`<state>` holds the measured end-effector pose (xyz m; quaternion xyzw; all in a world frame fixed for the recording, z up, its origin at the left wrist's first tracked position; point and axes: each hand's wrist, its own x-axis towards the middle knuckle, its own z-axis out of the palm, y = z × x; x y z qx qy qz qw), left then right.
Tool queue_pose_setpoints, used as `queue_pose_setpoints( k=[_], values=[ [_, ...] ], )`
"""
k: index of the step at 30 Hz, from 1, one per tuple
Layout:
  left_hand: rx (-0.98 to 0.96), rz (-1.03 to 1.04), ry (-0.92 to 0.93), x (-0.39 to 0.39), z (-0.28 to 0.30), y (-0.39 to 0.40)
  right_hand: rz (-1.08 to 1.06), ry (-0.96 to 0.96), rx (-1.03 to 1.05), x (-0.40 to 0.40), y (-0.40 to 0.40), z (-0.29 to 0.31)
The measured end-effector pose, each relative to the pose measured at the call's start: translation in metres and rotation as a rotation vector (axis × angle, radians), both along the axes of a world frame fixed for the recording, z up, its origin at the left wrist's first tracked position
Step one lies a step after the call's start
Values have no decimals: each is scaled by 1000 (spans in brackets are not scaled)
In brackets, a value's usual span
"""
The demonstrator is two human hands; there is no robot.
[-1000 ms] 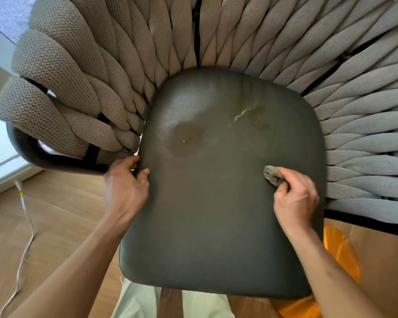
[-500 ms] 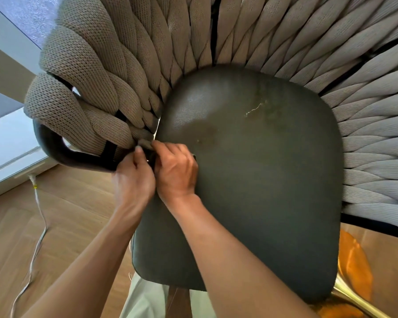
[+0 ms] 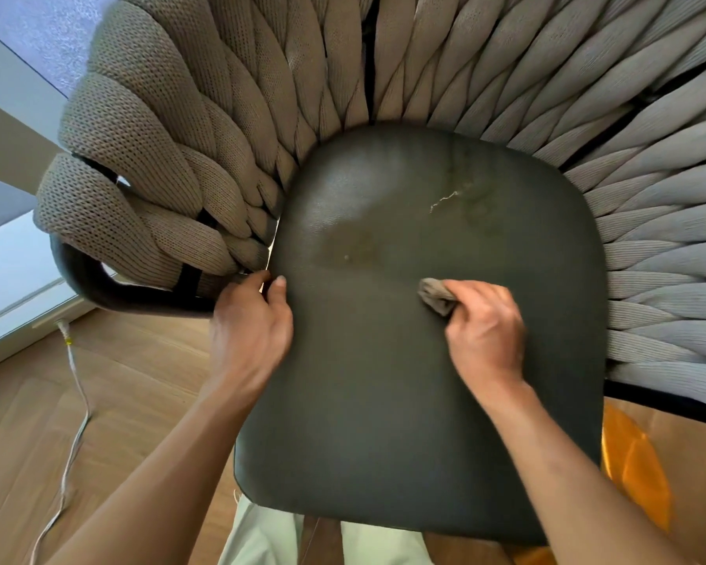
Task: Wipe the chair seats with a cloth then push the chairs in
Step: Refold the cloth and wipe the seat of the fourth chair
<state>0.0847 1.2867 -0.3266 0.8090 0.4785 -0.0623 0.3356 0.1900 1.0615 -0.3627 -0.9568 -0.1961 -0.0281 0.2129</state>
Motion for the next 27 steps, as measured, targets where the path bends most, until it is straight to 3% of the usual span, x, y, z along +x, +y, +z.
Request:
queue_pose_setpoints(
  k=[8, 13, 18, 27],
  values=[
    [52, -9, 4, 9, -3, 3, -217, 2, -145, 39, -112, 11],
    [72, -9, 1, 9, -7, 4, -344, 17, -111, 48, -134, 8],
    [81, 15, -15, 9, -9, 1, -281, -19, -30, 35, -95, 1],
    [-11, 158, -78, 8, -1, 3, 32, 61, 200, -22, 81, -3]
  ],
)
